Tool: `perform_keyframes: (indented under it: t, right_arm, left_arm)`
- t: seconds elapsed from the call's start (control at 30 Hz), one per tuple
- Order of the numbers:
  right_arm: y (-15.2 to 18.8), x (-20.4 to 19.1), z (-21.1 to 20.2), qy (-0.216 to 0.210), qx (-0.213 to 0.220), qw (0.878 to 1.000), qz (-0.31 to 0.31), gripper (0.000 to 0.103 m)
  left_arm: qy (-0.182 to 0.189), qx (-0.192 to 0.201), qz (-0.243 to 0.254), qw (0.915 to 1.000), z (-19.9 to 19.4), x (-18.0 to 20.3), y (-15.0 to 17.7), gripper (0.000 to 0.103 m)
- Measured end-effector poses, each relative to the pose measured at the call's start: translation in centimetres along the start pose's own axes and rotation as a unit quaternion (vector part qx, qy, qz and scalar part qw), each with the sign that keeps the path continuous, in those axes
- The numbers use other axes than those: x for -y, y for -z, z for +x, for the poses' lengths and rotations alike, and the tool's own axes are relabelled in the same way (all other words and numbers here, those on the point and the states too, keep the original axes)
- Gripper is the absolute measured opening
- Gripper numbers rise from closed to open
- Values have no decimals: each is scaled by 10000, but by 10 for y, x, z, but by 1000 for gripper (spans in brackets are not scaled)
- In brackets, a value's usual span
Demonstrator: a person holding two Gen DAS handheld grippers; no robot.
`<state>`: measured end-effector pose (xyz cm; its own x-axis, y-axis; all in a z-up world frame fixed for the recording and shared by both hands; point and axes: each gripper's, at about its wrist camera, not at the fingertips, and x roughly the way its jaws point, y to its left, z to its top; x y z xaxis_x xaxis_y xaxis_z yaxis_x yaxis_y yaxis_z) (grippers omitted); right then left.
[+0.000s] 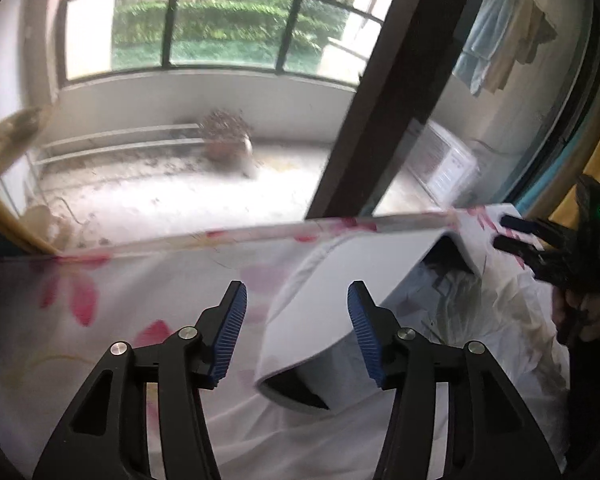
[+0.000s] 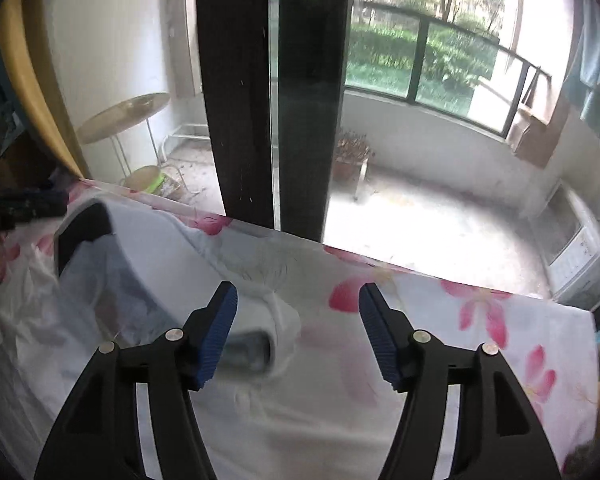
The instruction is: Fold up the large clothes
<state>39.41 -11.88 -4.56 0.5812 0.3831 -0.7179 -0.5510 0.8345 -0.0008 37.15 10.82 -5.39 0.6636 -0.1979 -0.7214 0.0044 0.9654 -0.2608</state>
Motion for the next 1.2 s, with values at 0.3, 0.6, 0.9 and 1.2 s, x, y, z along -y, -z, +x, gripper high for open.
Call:
perform_keyframes:
  t: [0.3,0.6,0.9,1.2]
  right_arm:
    - [8,-9,60,-864,-868,9925,15,64]
    - [27,-34,57,-1180,-878,9881,-450,30]
    - [33,-61,30,-158,-129,9884,-1502,14]
    - [39,-55,-2,-206,337,9834,-1768,19]
  left_arm:
    - [159,-618,202,9978,28,-15,28,65]
    - [178,-745,627,9951,30,-15,39,69]
    - [194,-581,889,9942,27,-5,43,24]
    - [-23,192,1126,9935,-10,5,35,10]
